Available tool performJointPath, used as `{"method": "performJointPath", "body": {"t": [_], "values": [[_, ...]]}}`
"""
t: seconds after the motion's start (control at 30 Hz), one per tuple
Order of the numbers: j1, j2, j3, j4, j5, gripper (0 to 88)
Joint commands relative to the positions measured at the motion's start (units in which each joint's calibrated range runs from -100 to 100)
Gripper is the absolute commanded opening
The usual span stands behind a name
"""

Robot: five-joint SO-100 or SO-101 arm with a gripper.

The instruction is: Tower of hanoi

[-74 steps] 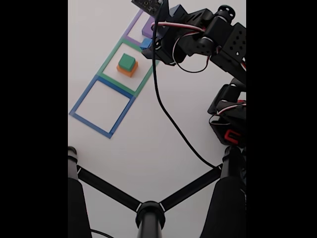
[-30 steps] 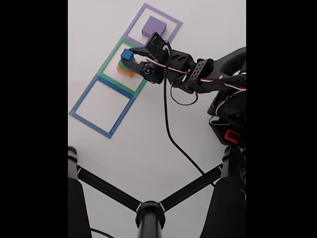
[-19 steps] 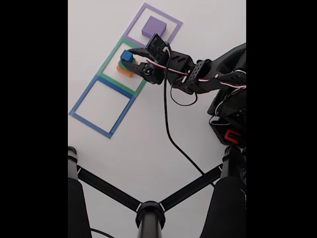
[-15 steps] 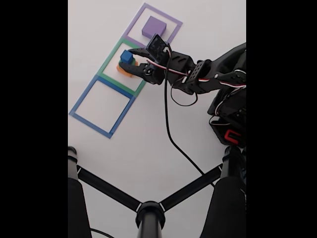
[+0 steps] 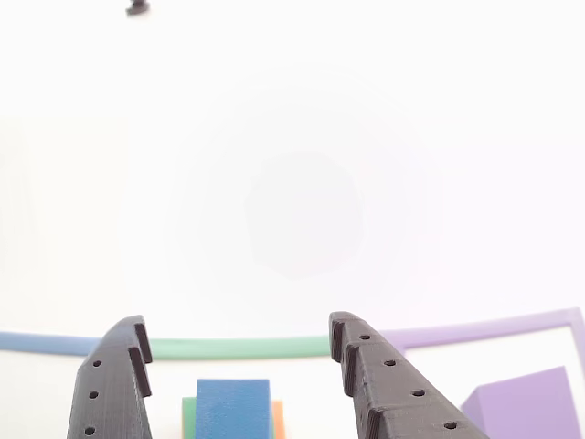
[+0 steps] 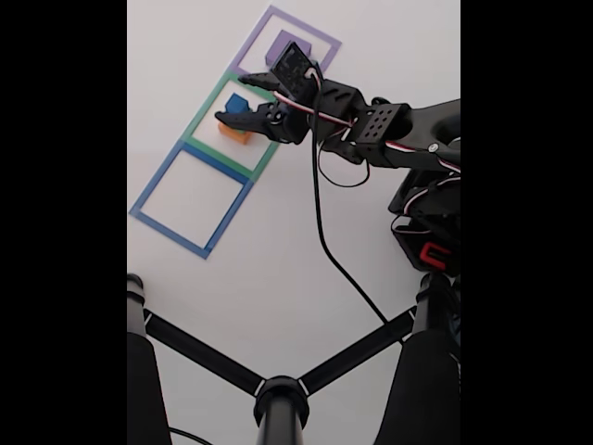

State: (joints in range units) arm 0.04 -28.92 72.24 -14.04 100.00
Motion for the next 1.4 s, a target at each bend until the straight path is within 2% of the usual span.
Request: {"method": "performJointPath", "body": {"t": [0.0,0.2,0.33,0.6,0.87,1.0,1.07,1.37], "values": [[1.98,-11.95,-15.58,32.62,0.0,16.0],[3.73,-12.99,-42.66,67.18,0.0,4.5],[5.33,-11.71,-58.29,83.61,0.0,0.1],[10.06,-10.19,-73.65,101.01,0.0,0.1],[15.4,-10.43,-74.19,104.66,0.0,2.8],[16.54,-11.31,-71.01,103.44,0.0,10.4],[17.53,-12.51,-66.92,101.09,0.0,15.2],[22.49,-16.68,-44.84,82.96,0.0,26.1]]}}
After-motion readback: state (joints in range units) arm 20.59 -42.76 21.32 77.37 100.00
